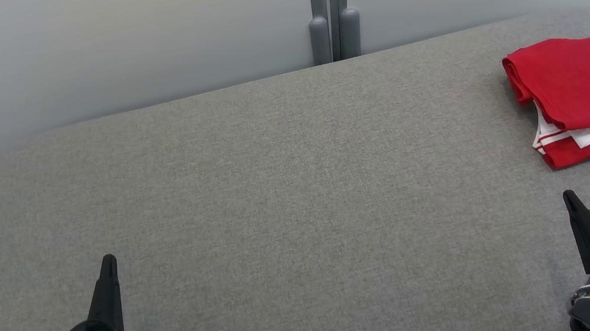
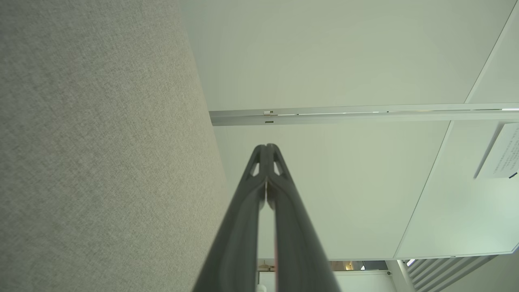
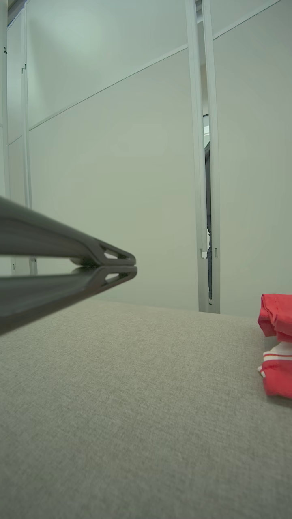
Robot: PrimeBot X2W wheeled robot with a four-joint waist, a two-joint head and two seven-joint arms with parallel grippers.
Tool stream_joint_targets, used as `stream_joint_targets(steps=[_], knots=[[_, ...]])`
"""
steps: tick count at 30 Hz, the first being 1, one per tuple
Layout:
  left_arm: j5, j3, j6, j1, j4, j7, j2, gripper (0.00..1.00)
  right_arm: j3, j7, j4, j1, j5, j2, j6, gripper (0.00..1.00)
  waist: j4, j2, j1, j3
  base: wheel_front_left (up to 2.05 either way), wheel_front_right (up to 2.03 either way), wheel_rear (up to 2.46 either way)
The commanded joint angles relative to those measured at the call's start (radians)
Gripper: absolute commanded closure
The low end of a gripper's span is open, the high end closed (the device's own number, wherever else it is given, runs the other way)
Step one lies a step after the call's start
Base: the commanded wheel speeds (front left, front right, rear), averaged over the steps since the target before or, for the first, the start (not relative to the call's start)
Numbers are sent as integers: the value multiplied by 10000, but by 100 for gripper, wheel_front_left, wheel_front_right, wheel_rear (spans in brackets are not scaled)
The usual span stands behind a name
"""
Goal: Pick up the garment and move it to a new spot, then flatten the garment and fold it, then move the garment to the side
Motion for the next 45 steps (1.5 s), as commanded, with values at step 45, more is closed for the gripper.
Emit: stream_joint_targets(steps=[45], knots=[[30, 51, -36, -103, -8, 27, -4, 100, -18, 22, -49, 74, 34, -45, 4, 100, 0, 0, 0, 0, 0, 0, 0]])
